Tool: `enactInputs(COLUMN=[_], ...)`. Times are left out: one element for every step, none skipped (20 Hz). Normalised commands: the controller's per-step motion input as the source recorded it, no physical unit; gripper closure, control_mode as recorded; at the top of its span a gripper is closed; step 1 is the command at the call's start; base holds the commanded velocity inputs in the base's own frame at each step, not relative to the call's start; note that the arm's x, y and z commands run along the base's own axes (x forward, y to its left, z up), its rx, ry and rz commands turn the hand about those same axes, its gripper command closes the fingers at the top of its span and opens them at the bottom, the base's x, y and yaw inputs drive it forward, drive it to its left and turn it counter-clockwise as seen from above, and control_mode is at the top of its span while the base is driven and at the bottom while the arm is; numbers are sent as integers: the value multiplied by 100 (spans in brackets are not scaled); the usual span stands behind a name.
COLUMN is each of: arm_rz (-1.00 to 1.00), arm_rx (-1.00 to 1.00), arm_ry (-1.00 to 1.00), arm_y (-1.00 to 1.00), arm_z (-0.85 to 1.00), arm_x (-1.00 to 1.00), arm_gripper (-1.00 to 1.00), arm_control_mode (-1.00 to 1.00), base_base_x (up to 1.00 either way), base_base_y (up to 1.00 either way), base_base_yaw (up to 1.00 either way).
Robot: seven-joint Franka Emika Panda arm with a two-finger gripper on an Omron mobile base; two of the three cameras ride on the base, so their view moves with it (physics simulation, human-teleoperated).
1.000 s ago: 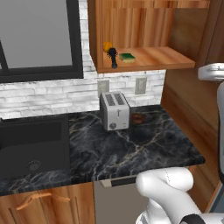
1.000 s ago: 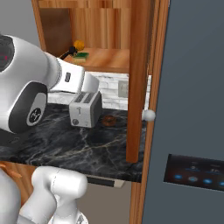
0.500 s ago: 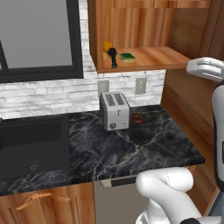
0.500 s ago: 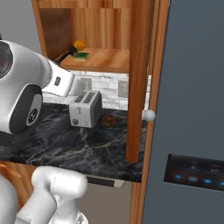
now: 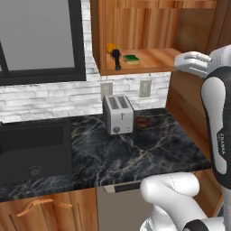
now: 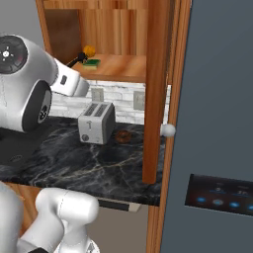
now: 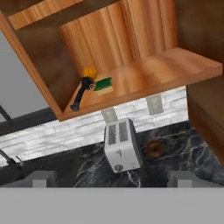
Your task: Pick the dish brush and sponge from the cabinet and place them on the counter.
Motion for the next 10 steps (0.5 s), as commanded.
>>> enactInputs(arm_rz=[13,13,12,12,10,10,9,8,7,7], arm_rx=[0,-1,-2,-2,-2,-3,-3,-2,-3,-3], arm_ry=[0,0,-1,-2,-8,-9,-12,-12,-12,-12], arm_y=[24,23,22,24,25,20,19,14,7,7], arm_z=[0,0,0,0,0,0,0,0,-1,-1], arm_x=[58,55,52,51,38,34,30,31,35,41], arm_gripper=[-100,-100,-100,-100,-100,-100,-100,-100,-100,-100], arm_control_mode=[-100,-100,-100,-100,-100,-100,-100,-100,-100,-100], base_base_x=[0,0,0,0,0,0,0,0,0,0], base_base_y=[0,0,0,0,0,0,0,0,0,0], base_base_yaw=[0,0,0,0,0,0,0,0,0,0])
